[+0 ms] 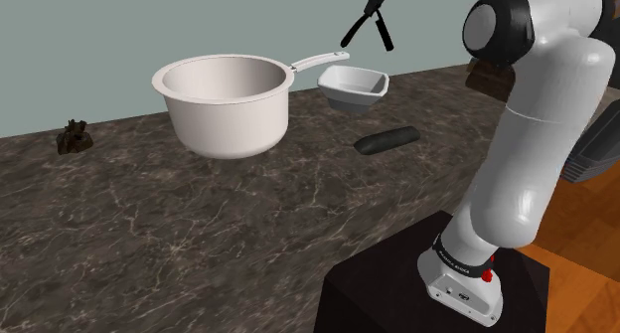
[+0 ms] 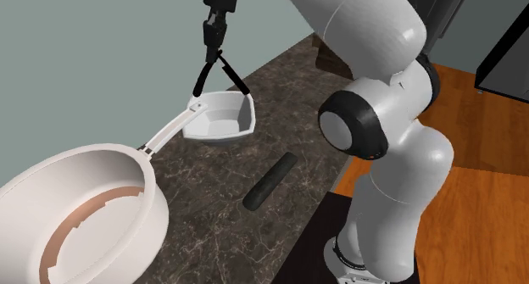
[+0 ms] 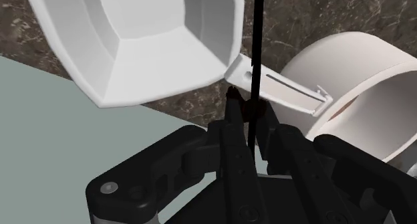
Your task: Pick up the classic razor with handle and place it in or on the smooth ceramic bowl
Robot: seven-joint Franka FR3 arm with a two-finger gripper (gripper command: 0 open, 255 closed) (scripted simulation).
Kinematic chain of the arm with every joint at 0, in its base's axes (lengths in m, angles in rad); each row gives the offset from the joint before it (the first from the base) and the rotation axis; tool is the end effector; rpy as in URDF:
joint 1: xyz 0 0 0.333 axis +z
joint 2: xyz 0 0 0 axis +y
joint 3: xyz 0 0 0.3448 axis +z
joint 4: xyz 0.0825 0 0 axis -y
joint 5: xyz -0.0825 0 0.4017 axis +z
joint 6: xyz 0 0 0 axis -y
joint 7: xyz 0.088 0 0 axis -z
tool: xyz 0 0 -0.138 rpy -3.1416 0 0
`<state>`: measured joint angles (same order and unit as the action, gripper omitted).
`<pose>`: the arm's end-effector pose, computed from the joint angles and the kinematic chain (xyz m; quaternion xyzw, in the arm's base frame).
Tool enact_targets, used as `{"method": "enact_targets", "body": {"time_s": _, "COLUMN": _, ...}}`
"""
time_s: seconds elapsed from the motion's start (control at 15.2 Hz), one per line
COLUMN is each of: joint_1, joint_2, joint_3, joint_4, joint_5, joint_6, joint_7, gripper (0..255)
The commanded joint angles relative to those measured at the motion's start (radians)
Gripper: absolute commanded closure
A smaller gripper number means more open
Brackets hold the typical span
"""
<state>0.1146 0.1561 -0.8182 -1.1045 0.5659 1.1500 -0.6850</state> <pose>0.4981 -0.2408 0.7532 -0.9735 -0.0982 -0.1022 0.1793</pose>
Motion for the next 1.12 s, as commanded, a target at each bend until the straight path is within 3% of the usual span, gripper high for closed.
{"method": "enact_targets", "body": {"time_s": 0.0, "joint_1": -0.122, "joint_2": 0.163, "joint_3": -0.016, "joint_4": 0.191, "joint_5": 0.151, "joint_6": -0.088, "joint_7": -0.02, "gripper": 255}}
{"method": "enact_targets", "body": {"time_s": 0.07, "joint_1": -0.231, "joint_2": 0.259, "joint_3": 0.004, "joint_4": 0.341, "joint_5": 0.248, "joint_6": -0.149, "joint_7": -0.002, "gripper": 255}}
{"method": "enact_targets", "body": {"time_s": 0.46, "joint_1": -0.069, "joint_2": 0.133, "joint_3": -0.012, "joint_4": 0.063, "joint_5": 0.096, "joint_6": 0.011, "joint_7": -0.056, "gripper": 255}}
{"method": "enact_targets", "body": {"time_s": 1.06, "joint_1": 0.049, "joint_2": 0.022, "joint_3": -0.015, "joint_4": -0.196, "joint_5": -0.017, "joint_6": 0.19, "joint_7": -0.086, "gripper": 255}}
